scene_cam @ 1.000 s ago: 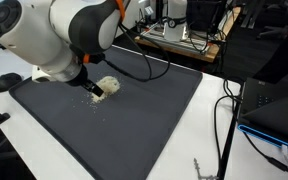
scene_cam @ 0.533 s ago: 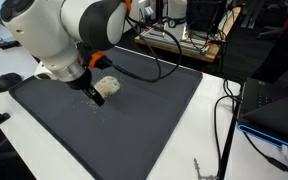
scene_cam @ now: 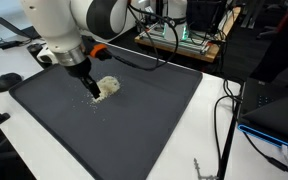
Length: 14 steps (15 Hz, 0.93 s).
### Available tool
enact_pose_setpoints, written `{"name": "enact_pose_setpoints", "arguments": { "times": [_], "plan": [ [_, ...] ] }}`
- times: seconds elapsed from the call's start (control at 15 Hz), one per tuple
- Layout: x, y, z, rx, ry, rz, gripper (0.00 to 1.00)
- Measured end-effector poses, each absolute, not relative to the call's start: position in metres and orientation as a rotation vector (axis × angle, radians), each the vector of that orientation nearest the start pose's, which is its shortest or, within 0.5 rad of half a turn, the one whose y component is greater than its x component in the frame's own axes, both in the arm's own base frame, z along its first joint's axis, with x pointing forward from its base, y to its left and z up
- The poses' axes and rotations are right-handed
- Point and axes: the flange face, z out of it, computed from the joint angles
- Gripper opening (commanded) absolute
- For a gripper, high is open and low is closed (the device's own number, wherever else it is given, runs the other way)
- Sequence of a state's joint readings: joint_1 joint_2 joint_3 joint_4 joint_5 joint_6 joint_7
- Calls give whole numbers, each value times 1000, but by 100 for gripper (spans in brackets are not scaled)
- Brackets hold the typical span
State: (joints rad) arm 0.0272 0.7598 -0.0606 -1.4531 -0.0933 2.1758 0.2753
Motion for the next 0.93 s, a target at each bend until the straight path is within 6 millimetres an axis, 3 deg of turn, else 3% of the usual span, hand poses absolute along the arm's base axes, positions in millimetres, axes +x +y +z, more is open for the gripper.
{"name": "enact_pose_setpoints", "arguments": {
  "times": [0.53, 0.93],
  "plan": [
    [650, -38, 236, -3206, 400, -138, 100],
    [573, -42, 220, -3165, 406, -277, 100]
  ]
}}
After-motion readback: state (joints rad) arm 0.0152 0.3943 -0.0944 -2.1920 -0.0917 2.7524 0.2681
